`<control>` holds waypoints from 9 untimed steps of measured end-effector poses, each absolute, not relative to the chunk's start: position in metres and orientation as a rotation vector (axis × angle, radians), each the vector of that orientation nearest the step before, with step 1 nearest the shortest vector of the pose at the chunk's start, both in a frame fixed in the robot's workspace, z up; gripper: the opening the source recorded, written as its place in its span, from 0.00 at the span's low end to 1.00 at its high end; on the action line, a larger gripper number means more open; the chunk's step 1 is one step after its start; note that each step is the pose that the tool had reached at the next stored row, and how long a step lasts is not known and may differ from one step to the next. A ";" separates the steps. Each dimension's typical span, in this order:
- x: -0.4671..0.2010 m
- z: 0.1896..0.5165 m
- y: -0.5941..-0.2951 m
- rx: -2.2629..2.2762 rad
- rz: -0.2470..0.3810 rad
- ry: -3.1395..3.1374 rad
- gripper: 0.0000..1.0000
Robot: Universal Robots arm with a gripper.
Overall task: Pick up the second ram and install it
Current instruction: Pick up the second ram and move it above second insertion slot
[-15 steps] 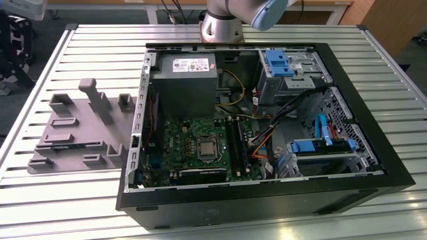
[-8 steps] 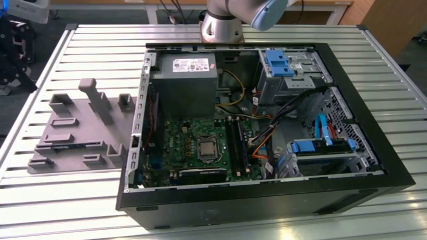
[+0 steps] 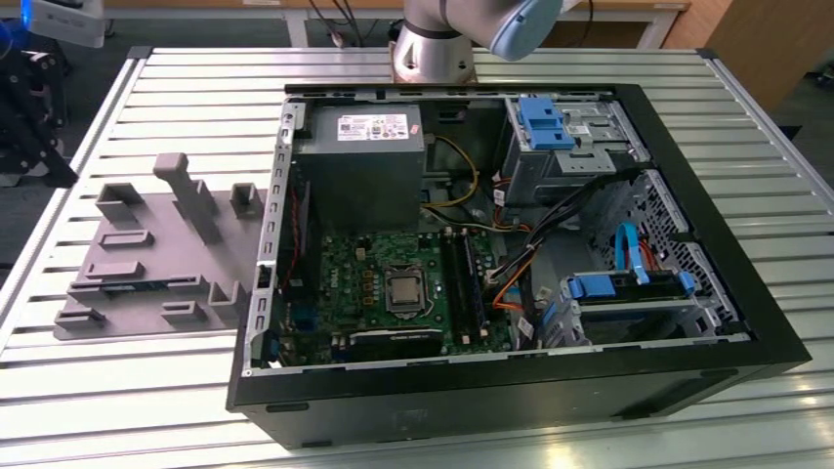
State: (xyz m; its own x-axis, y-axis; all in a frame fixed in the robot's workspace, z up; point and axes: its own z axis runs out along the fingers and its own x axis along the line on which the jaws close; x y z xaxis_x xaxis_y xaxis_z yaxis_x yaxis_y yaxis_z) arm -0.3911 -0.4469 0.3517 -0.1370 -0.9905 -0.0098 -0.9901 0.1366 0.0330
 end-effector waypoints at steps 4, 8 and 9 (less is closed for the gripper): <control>-0.391 0.349 -0.447 2.132 -0.048 -2.286 0.11; -0.391 0.349 -0.447 2.142 -0.048 -2.277 0.11; -0.391 0.349 -0.447 2.142 -0.048 -2.277 0.11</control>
